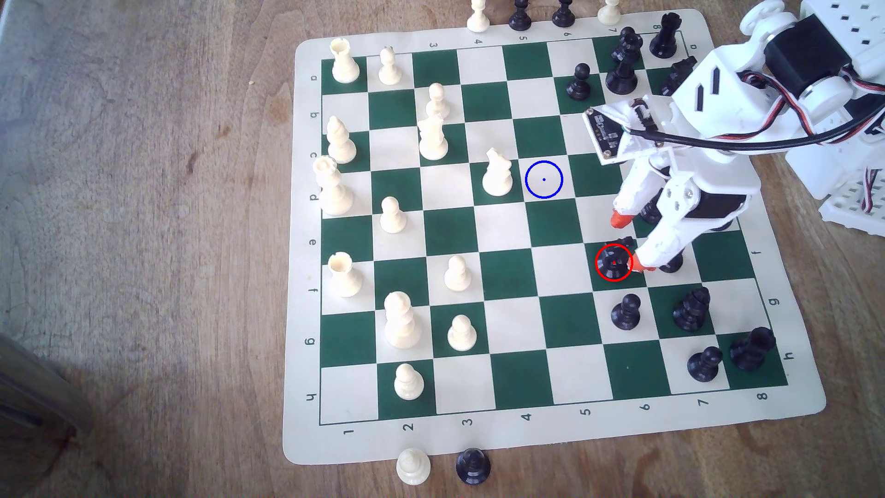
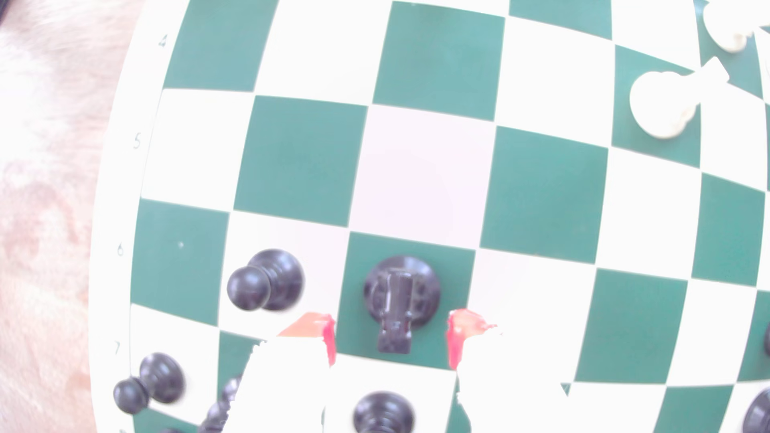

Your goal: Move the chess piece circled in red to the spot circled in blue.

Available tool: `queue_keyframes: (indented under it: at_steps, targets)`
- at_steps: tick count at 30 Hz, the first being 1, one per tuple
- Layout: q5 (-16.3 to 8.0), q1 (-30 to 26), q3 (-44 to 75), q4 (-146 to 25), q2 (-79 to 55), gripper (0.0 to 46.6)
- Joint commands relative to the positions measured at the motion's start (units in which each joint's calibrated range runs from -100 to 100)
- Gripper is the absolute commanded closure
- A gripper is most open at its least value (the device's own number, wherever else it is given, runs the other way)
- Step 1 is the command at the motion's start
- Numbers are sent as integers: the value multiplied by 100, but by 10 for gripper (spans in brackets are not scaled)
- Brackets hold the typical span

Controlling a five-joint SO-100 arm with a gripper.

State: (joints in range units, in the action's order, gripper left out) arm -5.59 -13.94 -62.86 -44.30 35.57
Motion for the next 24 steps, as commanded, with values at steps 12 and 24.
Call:
queue_keyframes:
  at_steps: [12, 24]
  targets:
    - [-29, -49, 84, 475, -399, 385]
    - [-20, -112, 175, 409, -458, 464]
